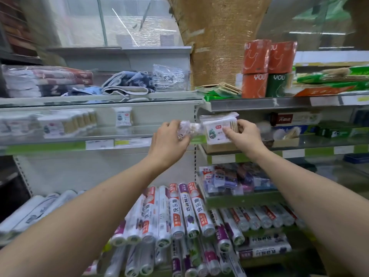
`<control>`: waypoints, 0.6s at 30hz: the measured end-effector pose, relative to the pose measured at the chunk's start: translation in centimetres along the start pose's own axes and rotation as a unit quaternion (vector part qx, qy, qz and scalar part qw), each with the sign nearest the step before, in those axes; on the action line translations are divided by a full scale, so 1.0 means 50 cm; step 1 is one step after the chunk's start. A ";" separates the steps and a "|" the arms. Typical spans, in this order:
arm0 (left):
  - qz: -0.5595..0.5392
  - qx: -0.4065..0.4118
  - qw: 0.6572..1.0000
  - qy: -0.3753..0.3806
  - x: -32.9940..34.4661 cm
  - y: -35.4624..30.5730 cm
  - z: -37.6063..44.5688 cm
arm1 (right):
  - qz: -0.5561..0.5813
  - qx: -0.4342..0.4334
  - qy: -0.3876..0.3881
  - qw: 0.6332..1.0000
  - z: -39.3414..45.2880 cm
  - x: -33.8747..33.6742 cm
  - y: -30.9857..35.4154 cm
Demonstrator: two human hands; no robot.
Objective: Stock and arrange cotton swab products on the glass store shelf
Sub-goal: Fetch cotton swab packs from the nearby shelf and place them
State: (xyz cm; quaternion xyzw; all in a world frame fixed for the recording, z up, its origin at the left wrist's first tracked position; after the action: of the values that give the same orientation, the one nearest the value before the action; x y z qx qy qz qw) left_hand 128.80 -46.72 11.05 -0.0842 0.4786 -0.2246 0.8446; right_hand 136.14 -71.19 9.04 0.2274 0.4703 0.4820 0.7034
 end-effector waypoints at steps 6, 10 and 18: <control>-0.049 -0.074 0.996 -0.027 -0.095 0.123 -0.068 | 0.080 -0.002 0.040 0.996 -0.018 0.142 0.088; -0.067 -0.109 0.991 -0.034 -0.142 0.206 -0.111 | 0.076 -0.011 0.057 0.995 -0.023 0.235 0.138; -0.063 -0.172 0.982 -0.050 -0.217 0.366 -0.175 | 0.149 -0.031 0.116 0.982 -0.004 0.414 0.238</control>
State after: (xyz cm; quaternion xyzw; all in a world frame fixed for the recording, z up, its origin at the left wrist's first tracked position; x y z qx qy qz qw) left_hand 122.08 -24.89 8.28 -0.2698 0.4607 -0.1872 0.8246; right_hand 132.33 -47.63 9.00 0.2155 0.4944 0.6189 0.5710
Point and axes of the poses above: each hand's wrist, its own z-axis towards the middle knuckle, its own x-axis out of the palm, y = z × x, the point moved 6 cm from there along z, towards the middle knuckle, and after that the axes turned 13 degrees about y, right-handed, at the moved point
